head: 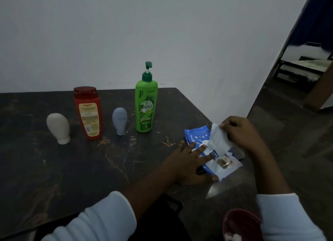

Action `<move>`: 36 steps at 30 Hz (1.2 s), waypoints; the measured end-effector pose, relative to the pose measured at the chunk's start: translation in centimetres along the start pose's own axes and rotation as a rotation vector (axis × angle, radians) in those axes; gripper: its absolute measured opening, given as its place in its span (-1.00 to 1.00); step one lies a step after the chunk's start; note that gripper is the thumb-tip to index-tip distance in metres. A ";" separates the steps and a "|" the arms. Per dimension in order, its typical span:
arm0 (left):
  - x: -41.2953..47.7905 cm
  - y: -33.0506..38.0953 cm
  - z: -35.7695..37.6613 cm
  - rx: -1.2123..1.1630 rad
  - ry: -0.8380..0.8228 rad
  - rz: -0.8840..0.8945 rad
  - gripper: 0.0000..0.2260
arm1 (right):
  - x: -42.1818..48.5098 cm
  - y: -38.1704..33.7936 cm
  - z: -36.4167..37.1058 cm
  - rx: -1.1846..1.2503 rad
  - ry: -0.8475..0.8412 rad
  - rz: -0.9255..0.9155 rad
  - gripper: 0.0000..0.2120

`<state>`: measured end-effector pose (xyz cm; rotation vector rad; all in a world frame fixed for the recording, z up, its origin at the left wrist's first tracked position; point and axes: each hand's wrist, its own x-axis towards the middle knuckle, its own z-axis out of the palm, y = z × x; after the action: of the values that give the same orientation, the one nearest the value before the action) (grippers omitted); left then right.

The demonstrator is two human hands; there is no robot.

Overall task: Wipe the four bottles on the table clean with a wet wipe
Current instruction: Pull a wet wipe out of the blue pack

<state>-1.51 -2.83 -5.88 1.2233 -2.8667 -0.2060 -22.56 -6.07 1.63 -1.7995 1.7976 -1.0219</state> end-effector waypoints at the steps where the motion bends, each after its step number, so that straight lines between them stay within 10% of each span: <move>1: 0.1 0.0 0.0 -0.006 -0.007 -0.004 -0.26 | -0.1 -0.4 -0.3 0.071 -0.008 0.023 -0.81; 21: 0.1 0.1 -0.5 -0.098 -0.005 -0.036 -0.31 | -3.7 -8.3 -4.5 0.925 0.221 0.167 -0.88; 24: -1.0 0.3 -1.7 -0.488 0.203 -0.111 -0.46 | -5.7 -9.0 -3.1 1.207 0.121 0.260 -0.86; 30: -6.1 1.7 -6.9 -2.214 0.545 -0.246 -0.09 | -8.4 -11.2 2.5 1.427 -0.236 0.341 -0.74; 36: -13.0 0.0 -8.0 -2.037 0.914 -0.450 -0.77 | -9.7 -14.3 8.2 1.417 -0.306 0.330 -0.64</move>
<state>8.02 5.61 2.53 0.7862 -0.5855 -1.4389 -5.95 2.95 4.62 -0.6659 0.6813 -1.2535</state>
